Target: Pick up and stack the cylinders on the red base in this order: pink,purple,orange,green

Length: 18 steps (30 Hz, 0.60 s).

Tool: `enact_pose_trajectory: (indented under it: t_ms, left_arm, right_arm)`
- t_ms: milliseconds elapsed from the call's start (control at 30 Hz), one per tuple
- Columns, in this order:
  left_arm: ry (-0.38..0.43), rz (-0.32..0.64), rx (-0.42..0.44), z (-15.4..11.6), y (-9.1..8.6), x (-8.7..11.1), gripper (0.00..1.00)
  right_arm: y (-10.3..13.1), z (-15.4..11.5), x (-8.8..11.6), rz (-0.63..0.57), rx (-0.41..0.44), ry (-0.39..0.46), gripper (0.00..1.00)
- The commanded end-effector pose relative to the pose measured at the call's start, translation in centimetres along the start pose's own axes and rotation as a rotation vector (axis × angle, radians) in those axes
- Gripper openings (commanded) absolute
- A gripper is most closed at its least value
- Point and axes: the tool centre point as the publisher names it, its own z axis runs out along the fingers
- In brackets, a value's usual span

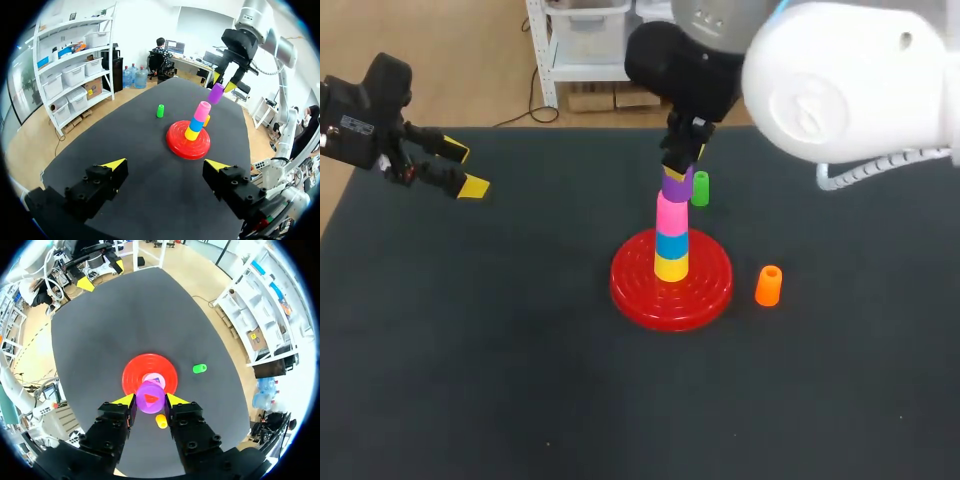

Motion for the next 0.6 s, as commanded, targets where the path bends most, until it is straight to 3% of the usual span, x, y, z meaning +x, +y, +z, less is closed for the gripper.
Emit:
enact_pose_trajectory:
  t_ms: [33, 600]
  left_arm:
    - [-0.004, 0.003, 0.003, 0.0, 0.1, 0.1, 1.00]
    - [-0.004, 0.003, 0.003, 0.0, 0.1, 0.1, 1.00]
  right_arm:
    - [-0.4, 0.2, -0.4, 0.000, -0.005, 0.020, 0.00]
    - [-0.4, 1.5, -0.4, 0.013, -0.018, 0.037, 0.00]
